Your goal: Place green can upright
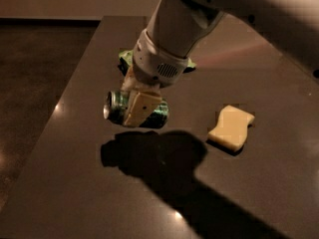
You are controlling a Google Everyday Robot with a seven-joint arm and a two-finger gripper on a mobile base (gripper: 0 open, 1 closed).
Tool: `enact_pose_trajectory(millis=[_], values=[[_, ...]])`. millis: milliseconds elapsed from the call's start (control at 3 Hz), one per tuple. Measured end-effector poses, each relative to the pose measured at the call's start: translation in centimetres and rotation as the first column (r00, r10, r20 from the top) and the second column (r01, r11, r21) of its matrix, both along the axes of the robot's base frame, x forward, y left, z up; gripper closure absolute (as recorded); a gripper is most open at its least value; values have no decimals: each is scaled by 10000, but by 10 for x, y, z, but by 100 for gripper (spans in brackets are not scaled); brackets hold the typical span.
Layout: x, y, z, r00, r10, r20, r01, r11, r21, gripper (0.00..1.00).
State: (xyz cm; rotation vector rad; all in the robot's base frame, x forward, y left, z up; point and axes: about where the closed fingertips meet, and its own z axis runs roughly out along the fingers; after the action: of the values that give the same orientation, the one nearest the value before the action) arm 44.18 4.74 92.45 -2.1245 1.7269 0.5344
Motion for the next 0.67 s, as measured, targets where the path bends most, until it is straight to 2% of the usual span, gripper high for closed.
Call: enact_pose_trajectory(millis=[333, 667], values=[[2, -5, 12, 9992, 94, -386, -17, 9808, 1949, 100], [3, -2, 29, 9979, -243, -598, 465, 9138, 4035, 100]])
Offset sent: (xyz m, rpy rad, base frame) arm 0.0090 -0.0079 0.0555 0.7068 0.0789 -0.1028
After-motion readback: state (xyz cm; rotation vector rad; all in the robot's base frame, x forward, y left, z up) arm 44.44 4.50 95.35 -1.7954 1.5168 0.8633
